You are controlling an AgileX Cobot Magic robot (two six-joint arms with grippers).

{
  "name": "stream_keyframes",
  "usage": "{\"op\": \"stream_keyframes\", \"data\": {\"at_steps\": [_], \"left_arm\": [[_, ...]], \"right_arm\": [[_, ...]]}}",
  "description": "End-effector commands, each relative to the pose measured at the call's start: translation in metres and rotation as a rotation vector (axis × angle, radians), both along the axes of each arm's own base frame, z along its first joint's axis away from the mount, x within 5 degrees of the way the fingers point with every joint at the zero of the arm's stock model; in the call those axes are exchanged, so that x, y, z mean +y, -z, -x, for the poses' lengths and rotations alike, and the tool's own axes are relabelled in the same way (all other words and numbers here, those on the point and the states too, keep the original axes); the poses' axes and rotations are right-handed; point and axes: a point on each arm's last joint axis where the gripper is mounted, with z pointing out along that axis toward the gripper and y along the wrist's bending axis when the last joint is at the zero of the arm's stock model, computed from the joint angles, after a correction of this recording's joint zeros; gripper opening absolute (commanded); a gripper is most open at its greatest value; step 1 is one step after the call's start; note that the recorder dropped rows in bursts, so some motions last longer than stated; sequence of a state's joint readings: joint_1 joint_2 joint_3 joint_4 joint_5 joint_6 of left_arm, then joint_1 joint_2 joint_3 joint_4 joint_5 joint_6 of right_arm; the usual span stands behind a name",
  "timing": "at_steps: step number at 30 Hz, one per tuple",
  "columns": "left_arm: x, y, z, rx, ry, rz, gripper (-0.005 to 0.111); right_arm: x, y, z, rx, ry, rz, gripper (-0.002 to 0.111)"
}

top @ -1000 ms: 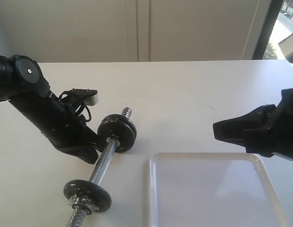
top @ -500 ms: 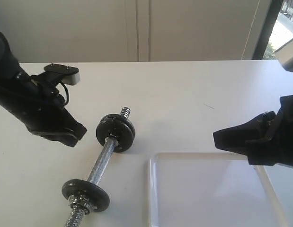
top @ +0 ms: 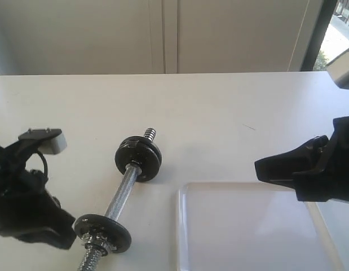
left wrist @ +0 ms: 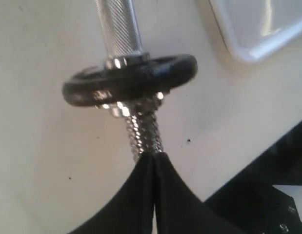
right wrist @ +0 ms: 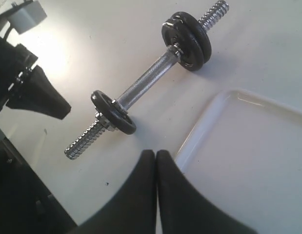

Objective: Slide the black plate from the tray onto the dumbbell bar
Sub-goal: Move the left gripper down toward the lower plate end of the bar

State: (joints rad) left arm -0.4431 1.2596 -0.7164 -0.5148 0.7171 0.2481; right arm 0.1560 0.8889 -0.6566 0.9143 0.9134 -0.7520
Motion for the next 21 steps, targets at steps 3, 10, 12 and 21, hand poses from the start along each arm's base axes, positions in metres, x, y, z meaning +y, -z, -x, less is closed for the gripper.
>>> {"op": "stream_keyframes", "data": {"at_steps": [3, 10, 12, 21], "left_arm": [[0.001, 0.019, 0.018, 0.056, 0.013, 0.068, 0.04], [0.004, 0.028, 0.017, 0.03, -0.04, 0.058, 0.069], [0.004, 0.031, 0.018, 0.027, -0.067, 0.066, 0.069], [0.002, 0.042, 0.014, 0.058, -0.112, 0.071, 0.069]], "right_arm": [[0.0, 0.001, 0.0, 0.008, 0.004, -0.003, 0.0], [0.0, 0.001, 0.0, 0.008, 0.004, -0.003, 0.0], [0.0, 0.001, 0.0, 0.008, 0.004, -0.003, 0.0], [0.0, 0.001, 0.0, 0.008, 0.004, -0.003, 0.0]]}}
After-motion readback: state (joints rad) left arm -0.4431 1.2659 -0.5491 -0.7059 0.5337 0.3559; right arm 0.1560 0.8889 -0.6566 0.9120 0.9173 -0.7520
